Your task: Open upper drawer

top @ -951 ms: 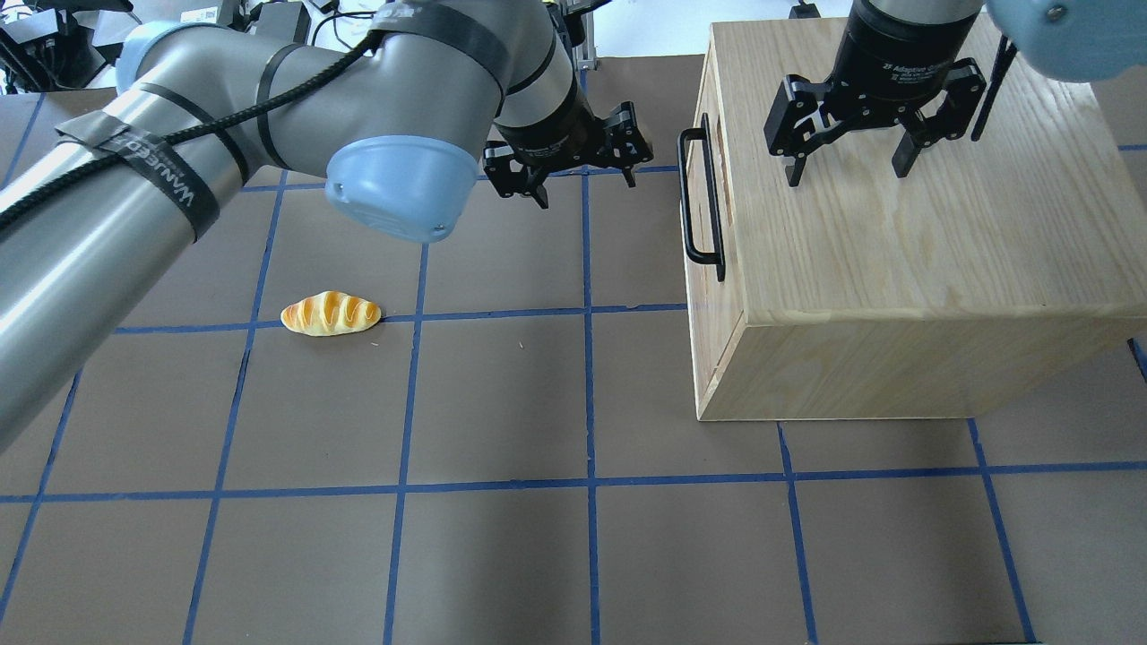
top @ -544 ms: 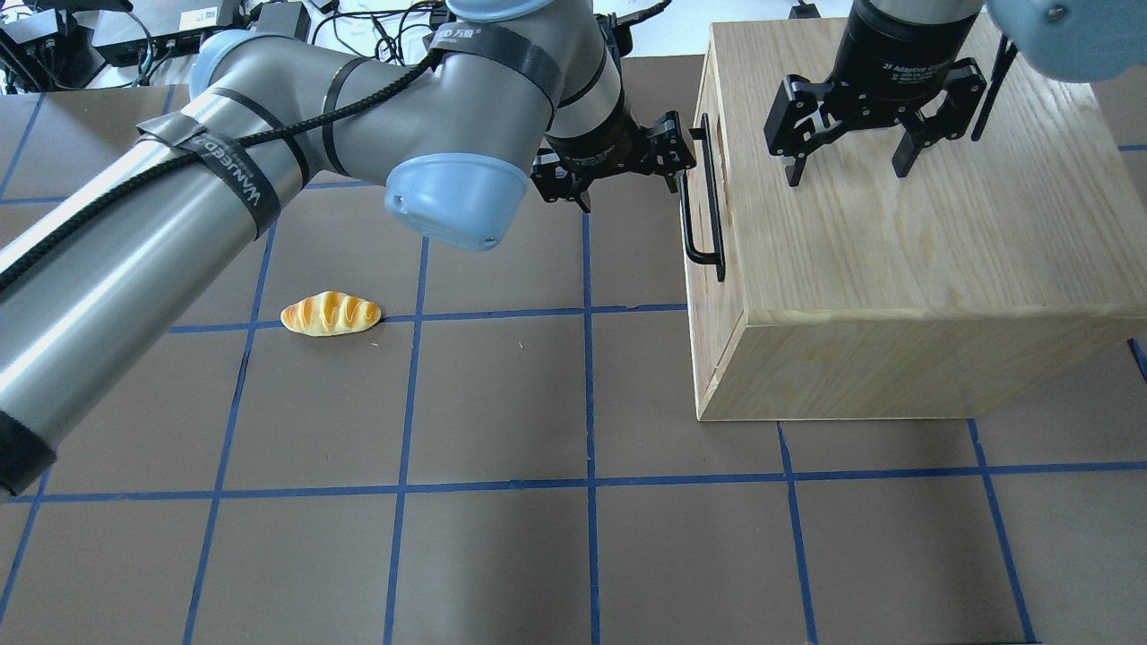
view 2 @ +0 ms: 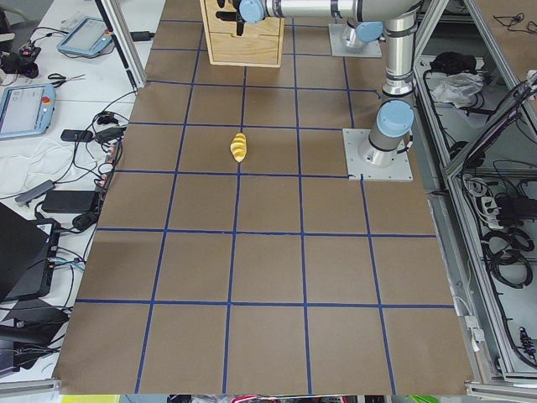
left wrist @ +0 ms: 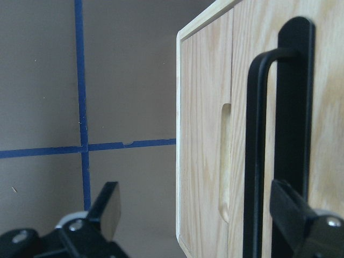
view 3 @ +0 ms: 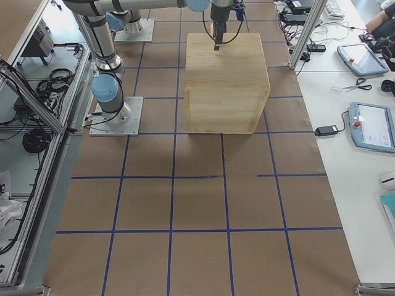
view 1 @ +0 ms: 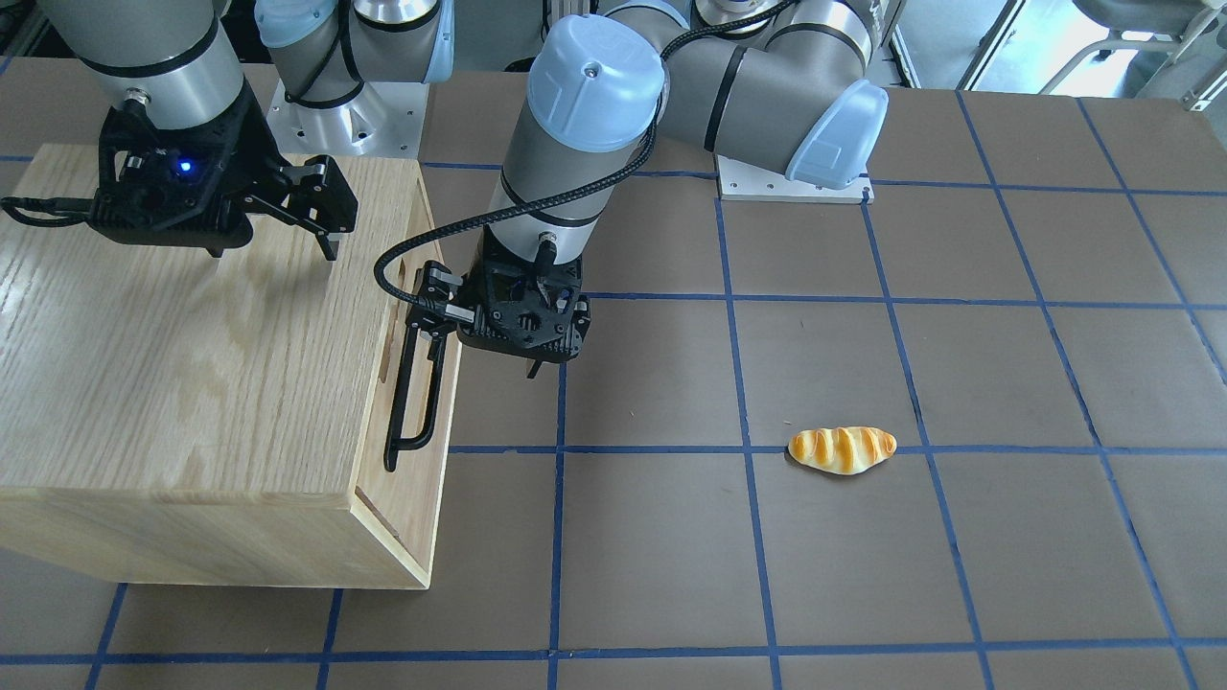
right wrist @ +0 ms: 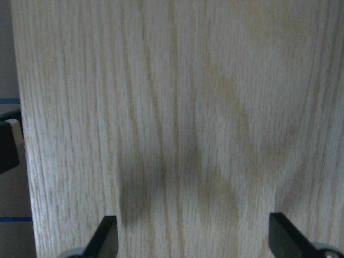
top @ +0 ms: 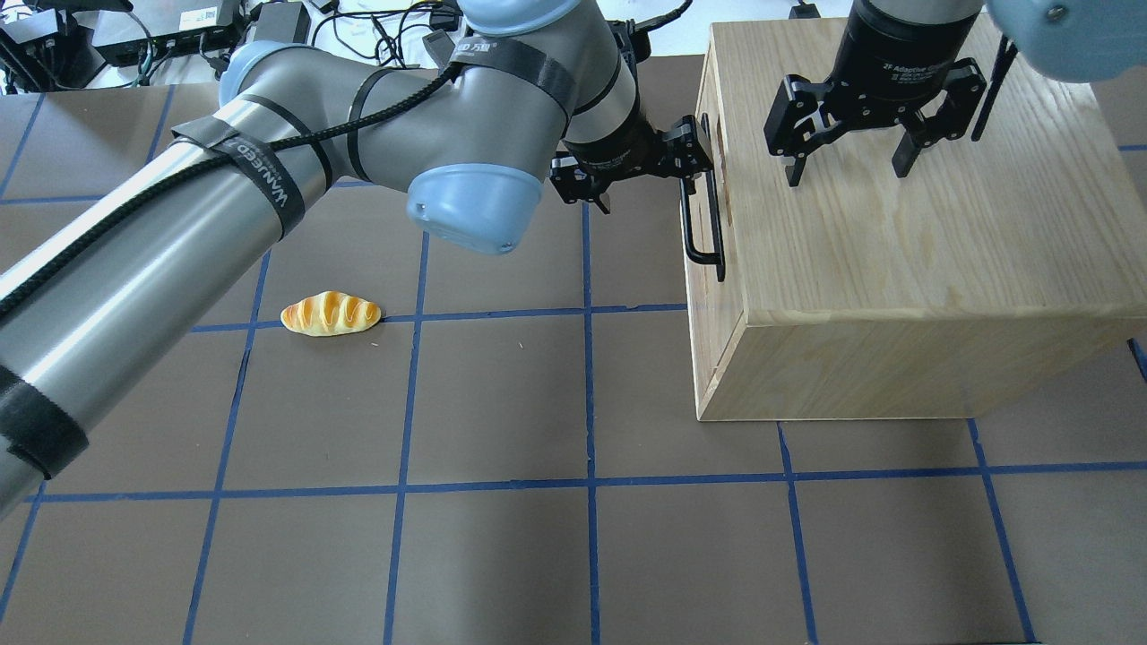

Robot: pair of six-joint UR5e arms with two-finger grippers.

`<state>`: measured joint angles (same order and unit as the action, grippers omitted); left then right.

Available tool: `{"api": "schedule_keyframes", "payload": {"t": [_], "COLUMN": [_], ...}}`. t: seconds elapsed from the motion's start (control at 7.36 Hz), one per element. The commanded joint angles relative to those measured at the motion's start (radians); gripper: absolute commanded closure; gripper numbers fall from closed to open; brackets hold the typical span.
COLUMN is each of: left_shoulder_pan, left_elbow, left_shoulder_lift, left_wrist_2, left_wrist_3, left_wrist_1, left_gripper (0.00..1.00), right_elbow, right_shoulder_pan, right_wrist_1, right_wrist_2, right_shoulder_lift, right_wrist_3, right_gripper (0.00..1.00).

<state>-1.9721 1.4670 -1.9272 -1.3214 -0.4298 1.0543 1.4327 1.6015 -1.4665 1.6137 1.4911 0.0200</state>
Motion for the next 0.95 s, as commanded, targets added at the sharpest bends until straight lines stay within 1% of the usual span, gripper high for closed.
{"api": "schedule_keyframes", "payload": {"t": [0.0,0.82], "left_shoulder_pan": [-0.013,-0.013], "left_elbow": [0.001,0.003], "left_shoulder_lift": [-0.004,-0.024], "left_wrist_2": [0.001,0.001], "left_wrist_3": [0.0,-0.001], "left_wrist_1": [0.0,0.001], "left_gripper": [0.0,0.0], "right_elbow": [0.0,0.0], "right_shoulder_pan": [0.0,0.0], "right_wrist_1": [0.0,0.0], "right_wrist_2": [0.0,0.0], "right_shoulder_lift": [0.0,0.0], "right_wrist_3": [-0.002,0.0], "right_gripper": [0.0,0.0]}}
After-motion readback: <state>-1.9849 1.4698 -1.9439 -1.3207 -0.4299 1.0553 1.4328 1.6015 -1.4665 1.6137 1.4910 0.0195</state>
